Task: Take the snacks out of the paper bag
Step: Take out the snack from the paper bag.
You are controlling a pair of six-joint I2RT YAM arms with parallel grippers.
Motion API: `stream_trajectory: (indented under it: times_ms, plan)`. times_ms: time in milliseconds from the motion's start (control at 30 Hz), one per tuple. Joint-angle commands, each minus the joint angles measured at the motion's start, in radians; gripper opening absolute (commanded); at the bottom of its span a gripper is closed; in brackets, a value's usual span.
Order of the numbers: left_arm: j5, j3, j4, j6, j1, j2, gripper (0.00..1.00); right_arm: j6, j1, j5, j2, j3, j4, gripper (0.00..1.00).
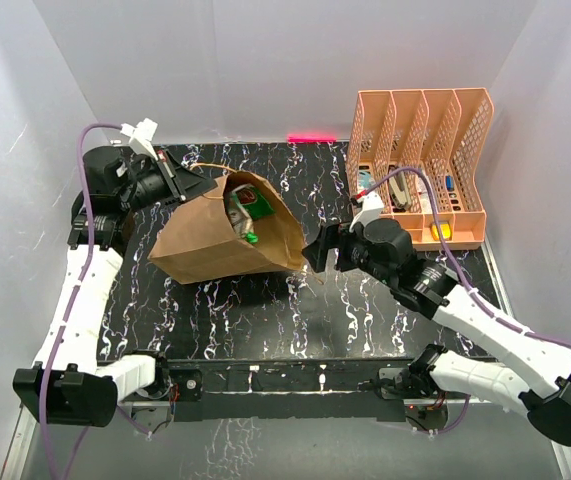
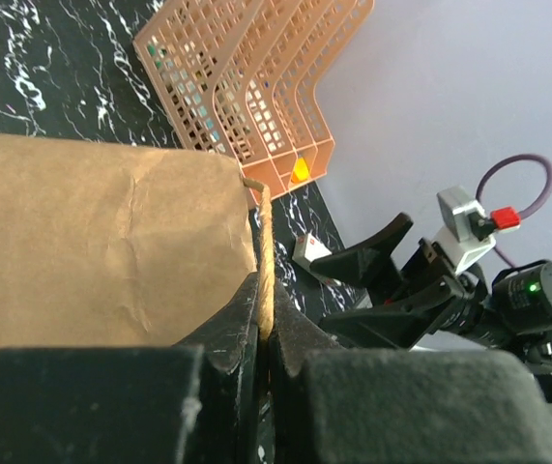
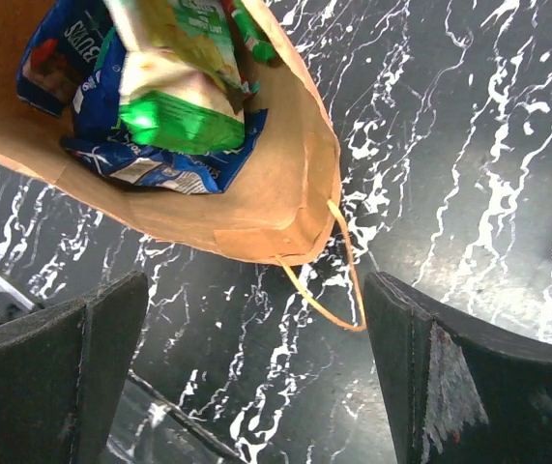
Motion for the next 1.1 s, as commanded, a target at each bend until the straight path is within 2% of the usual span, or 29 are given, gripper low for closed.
stream_trajectory:
  times_ms: [0,100,267,367,467,633,767,833,933,1067]
  plan:
    - [0.056,-0.005,-0.007,0.033,-0.016,-0.044,0.0,-0.133,-0.003,0.037,-0.003,0.104,-0.05,0.98]
    - [0.055,0.005,-0.037,0.054,-0.018,-0.056,0.0,-0.178,-0.004,-0.013,0.051,0.149,-0.043,0.98]
    - [0.028,0.043,-0.125,0.148,-0.029,-0.079,0.0,-0.197,-0.003,-0.257,0.183,0.196,0.055,0.94]
    - [-0.065,0.069,-0.205,0.232,-0.053,-0.1,0.0,-0.132,0.0,-0.342,0.282,0.215,0.161,0.87]
    - [-0.135,0.068,-0.249,0.279,-0.08,-0.112,0.0,-0.035,0.008,-0.357,0.392,0.267,0.213,0.83]
    - [-0.137,0.028,-0.242,0.277,-0.081,-0.149,0.0,0.098,0.051,-0.293,0.476,0.269,0.388,0.82]
    - [-0.183,0.024,-0.263,0.29,-0.083,-0.179,0.0,0.116,0.078,-0.187,0.553,0.315,0.427,0.72]
    - [-0.192,0.0,-0.246,0.274,-0.083,-0.201,0.0,0.116,0.098,-0.104,0.584,0.333,0.446,0.64]
    - [-0.179,-0.039,-0.2,0.227,-0.083,-0.222,0.0,0.106,0.151,0.073,0.621,0.342,0.473,0.62]
    - [-0.168,-0.06,-0.155,0.187,-0.083,-0.232,0.0,0.095,0.205,0.247,0.65,0.329,0.524,0.51]
